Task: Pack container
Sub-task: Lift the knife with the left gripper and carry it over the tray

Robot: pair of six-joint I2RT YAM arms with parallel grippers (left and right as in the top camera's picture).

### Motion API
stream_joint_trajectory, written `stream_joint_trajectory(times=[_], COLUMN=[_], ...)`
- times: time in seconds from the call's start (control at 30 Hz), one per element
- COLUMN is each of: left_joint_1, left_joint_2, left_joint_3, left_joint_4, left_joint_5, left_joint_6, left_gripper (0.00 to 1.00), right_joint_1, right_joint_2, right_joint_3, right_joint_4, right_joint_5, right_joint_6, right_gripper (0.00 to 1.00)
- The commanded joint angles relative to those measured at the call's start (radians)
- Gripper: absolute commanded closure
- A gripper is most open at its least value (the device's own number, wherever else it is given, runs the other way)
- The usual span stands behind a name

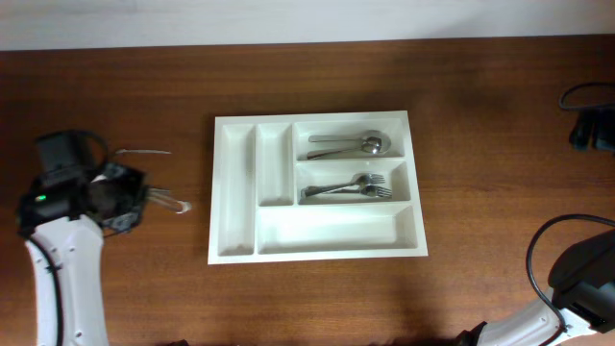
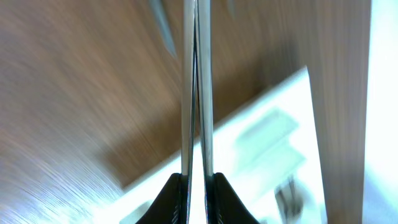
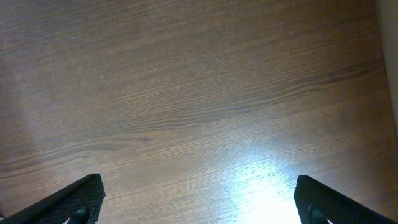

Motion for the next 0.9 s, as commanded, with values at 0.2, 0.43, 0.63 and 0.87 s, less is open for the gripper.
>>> stream_joint_trajectory(times=[0.2, 0.43, 0.63, 0.87], left_joint_1=[-0.316, -0.558, -0.708, -0.771], left_joint_2=[-0.022, -0.022, -0.022, -0.021], left_joint_3=[0.010, 0.010, 0.010, 0.010], left_joint_4=[0.044, 0.229, 0.303, 0.293], left_joint_5=[0.071, 0.071, 0.021, 0.026], left_joint_6=[-0.012, 0.204, 0.394, 0.392], left_gripper=[0.98, 0.98, 0.97, 0.92], right_joint_1=[-0.006, -0.006, -0.006, -0.006], right_joint_2=[-0.001, -0.001, -0.001, -0.001], right_joint_3=[0.000, 0.000, 0.000, 0.000], right_joint_4=[0.000, 0.000, 0.000, 0.000], right_joint_5=[0.009, 0.008, 0.008, 0.008], right_joint_6=[0.008, 0.008, 0.008, 0.008], right_gripper=[0.01, 0.01, 0.01, 0.01])
